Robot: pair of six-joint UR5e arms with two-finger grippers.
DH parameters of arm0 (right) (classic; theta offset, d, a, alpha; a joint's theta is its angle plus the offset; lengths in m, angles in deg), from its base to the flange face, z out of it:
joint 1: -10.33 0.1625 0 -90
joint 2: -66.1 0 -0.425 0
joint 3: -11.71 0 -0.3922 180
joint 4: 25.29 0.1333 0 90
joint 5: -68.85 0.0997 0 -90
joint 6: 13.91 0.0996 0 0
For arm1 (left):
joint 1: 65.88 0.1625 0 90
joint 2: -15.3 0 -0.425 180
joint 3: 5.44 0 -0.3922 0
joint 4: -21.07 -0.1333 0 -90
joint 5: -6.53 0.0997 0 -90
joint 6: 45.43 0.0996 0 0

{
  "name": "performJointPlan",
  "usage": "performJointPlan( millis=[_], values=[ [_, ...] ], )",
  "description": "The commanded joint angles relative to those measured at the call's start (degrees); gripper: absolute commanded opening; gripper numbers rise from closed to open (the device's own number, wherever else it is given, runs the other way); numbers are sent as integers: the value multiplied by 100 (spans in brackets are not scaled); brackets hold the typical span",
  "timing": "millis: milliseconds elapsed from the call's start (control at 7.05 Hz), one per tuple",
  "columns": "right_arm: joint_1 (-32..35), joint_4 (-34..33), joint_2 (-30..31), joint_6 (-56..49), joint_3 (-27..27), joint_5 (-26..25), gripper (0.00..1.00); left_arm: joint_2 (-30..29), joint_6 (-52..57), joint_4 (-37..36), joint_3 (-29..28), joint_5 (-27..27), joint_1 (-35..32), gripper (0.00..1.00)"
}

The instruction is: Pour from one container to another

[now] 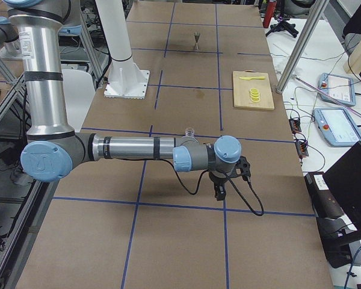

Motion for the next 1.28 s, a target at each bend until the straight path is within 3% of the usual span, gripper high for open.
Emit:
performJointPlan(
  millis=[0,284,425,709,993,1135],
  values=[
    [0,0,5,16,22,7,100,29,-9,254,2,-6,67,100],
    [0,0,5,-2,-13,7,100,20,-420,411,-7,3,303,100],
    [0,9,5,-11,-74,7,100,20,-605,1074,-7,38,426,100],
    [0,689,223,-2,-40,-1,100,11,-2775,2985,28,256,1222,100],
    [-9,914,268,16,-4,-10,100,11,-4782,4432,133,1577,2538,100],
    [-9,923,260,77,-4,-10,100,98,-5339,4620,595,2307,3111,100]
  ],
)
